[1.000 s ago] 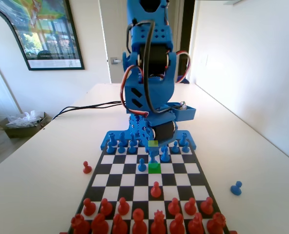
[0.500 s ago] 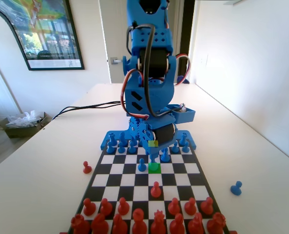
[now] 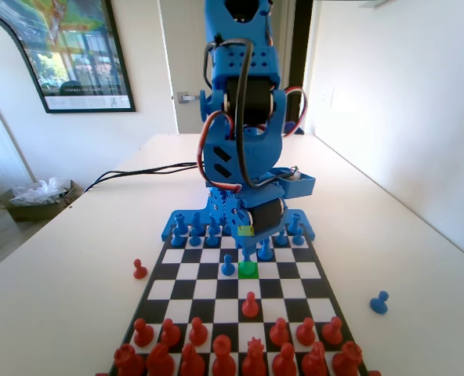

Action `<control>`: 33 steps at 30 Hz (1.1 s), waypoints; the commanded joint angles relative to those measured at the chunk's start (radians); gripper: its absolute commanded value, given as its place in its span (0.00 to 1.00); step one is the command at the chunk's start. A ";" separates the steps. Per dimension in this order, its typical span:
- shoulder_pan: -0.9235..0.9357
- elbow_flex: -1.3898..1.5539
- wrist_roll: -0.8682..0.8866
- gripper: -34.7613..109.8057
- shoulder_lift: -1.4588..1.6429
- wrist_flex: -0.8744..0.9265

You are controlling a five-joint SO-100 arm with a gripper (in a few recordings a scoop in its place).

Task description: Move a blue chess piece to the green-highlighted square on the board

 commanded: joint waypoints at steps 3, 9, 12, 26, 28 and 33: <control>-0.005 -0.067 -0.009 0.25 0.048 -0.008; -0.002 -0.054 -0.009 0.25 0.066 -0.014; -0.003 -0.043 -0.009 0.25 0.078 -0.018; -0.003 0.005 -0.021 0.25 0.109 -0.044; -0.002 0.008 -0.025 0.25 0.109 -0.048; -0.002 0.008 -0.025 0.25 0.109 -0.049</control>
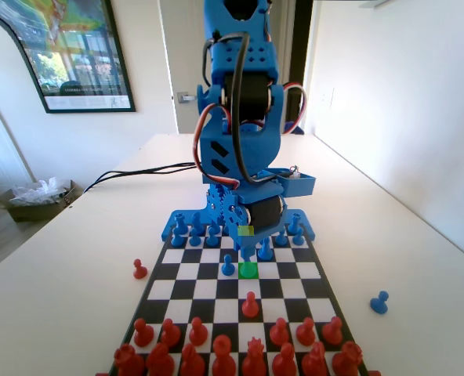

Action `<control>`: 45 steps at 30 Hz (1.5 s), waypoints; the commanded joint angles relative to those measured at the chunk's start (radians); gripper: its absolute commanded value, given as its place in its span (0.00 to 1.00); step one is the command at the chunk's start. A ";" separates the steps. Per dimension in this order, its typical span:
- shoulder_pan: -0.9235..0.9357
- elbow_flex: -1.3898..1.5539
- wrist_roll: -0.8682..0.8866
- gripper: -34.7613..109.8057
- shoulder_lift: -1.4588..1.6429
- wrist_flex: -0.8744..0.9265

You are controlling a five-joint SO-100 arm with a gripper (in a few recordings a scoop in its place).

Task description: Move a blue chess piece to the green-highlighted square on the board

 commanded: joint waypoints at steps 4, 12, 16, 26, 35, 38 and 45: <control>-0.009 -0.005 -0.006 0.25 0.081 0.002; -0.006 0.003 -0.006 0.25 0.075 0.002; -0.005 0.003 -0.011 0.25 0.071 -0.003; 0.000 -0.006 -0.014 0.25 0.054 -0.003; 0.008 -0.011 -0.023 0.25 0.044 -0.009; 0.009 -0.008 -0.025 0.25 0.044 -0.012; 0.011 0.005 -0.035 0.25 0.044 -0.023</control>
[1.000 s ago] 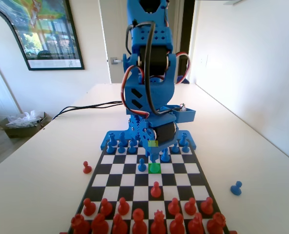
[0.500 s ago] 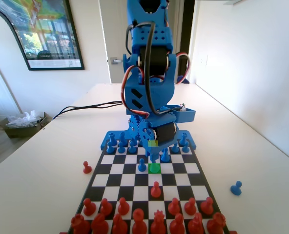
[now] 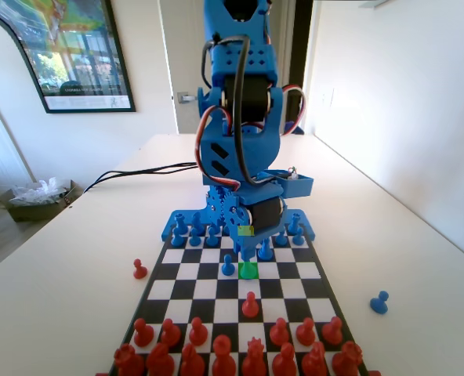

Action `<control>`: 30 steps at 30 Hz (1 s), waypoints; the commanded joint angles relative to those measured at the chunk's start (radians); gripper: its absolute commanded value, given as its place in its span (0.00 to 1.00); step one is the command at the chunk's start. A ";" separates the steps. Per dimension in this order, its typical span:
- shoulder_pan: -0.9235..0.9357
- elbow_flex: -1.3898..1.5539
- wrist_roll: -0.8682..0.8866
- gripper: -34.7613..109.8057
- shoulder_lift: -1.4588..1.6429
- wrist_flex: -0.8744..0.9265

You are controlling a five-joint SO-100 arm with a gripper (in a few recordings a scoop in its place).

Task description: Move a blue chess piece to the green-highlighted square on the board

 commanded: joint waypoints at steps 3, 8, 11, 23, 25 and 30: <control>0.011 0.000 -0.025 0.25 0.043 -0.005; 0.011 0.005 -0.031 0.26 0.043 -0.006; 0.011 0.008 -0.037 0.26 0.043 -0.009; 0.015 0.009 -0.046 0.29 0.043 -0.015; 0.017 0.009 -0.048 0.29 0.041 -0.015; 0.018 0.008 -0.049 0.30 0.041 -0.015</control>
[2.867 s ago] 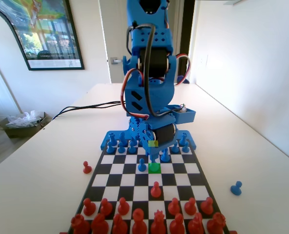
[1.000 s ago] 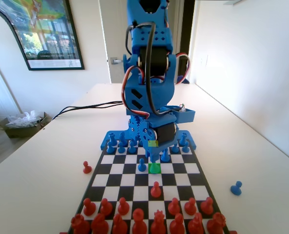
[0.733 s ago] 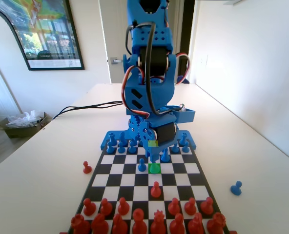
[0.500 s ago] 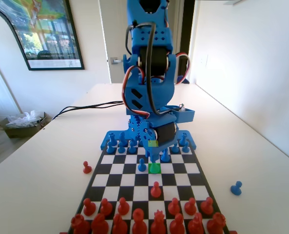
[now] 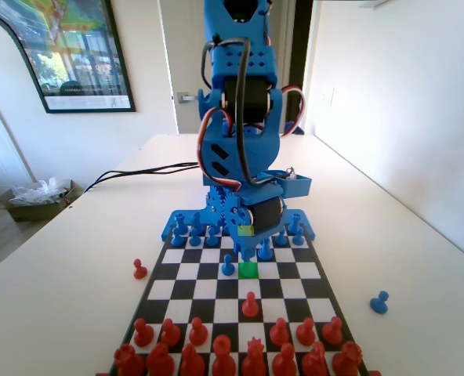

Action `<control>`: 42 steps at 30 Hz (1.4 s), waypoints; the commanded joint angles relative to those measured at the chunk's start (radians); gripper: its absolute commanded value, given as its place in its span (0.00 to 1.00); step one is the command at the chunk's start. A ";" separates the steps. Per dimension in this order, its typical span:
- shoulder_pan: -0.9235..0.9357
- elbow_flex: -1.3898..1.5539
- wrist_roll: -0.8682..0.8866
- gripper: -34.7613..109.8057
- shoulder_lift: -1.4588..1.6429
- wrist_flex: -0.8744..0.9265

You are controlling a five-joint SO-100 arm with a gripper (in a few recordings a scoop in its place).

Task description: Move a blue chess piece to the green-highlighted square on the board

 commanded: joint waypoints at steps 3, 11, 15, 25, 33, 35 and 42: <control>0.020 -0.006 -0.015 0.31 0.041 -0.003; 0.026 -0.054 0.002 0.33 0.044 0.034; 0.029 -0.137 0.034 0.33 0.057 0.101; 0.031 -0.393 0.006 0.25 0.110 0.319; 0.015 -0.471 -0.192 0.25 0.210 0.459; 0.018 -0.486 -0.255 0.25 0.249 0.502; 0.015 -0.520 -0.520 0.25 0.411 0.686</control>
